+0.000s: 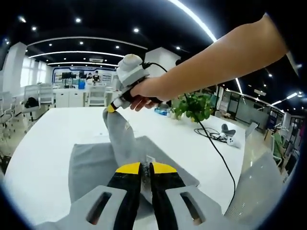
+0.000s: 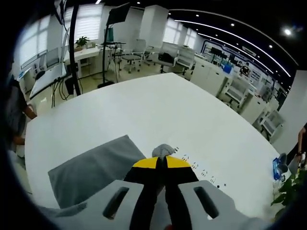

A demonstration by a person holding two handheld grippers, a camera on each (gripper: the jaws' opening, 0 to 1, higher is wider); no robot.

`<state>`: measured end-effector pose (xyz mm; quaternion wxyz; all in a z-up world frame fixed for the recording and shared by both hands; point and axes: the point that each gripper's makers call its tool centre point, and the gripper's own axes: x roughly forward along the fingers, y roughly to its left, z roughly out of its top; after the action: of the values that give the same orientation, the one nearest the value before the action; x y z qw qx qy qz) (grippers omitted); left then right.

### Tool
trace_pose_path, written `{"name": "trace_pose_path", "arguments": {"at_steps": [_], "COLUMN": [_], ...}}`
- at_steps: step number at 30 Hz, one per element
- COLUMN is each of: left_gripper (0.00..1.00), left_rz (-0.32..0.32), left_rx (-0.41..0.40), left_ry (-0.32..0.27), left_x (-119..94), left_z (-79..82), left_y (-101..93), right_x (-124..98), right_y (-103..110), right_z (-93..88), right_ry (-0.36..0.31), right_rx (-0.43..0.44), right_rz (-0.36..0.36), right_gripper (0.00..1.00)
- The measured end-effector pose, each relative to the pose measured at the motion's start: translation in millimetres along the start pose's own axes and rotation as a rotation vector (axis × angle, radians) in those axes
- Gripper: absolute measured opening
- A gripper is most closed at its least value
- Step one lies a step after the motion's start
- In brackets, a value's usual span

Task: Fold the towel on the table until its edges align and the towel forms a compact rectangular stack.

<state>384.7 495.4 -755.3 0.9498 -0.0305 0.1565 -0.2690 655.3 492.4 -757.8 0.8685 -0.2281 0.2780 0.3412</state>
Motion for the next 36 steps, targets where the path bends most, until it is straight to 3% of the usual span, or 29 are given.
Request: {"name": "trace_pose_path", "arguments": {"at_steps": [11,36], "left_gripper": [0.07,0.07], "left_rz": [0.045,0.118], "left_rx": [0.001,-0.047], "left_ry": [0.036,0.094], "left_x": [-7.8,-18.7], "left_z": [-23.2,-59.5], "left_y": [20.7,55.2], "right_x": [20.9,66.0], "right_y": [18.7,51.2], "right_z": [-2.6,-5.9], "right_ry": [-0.012,-0.008], "right_rx": [0.004,0.018], "right_rz": [0.017,0.056], "right_gripper": [0.01,0.01]}}
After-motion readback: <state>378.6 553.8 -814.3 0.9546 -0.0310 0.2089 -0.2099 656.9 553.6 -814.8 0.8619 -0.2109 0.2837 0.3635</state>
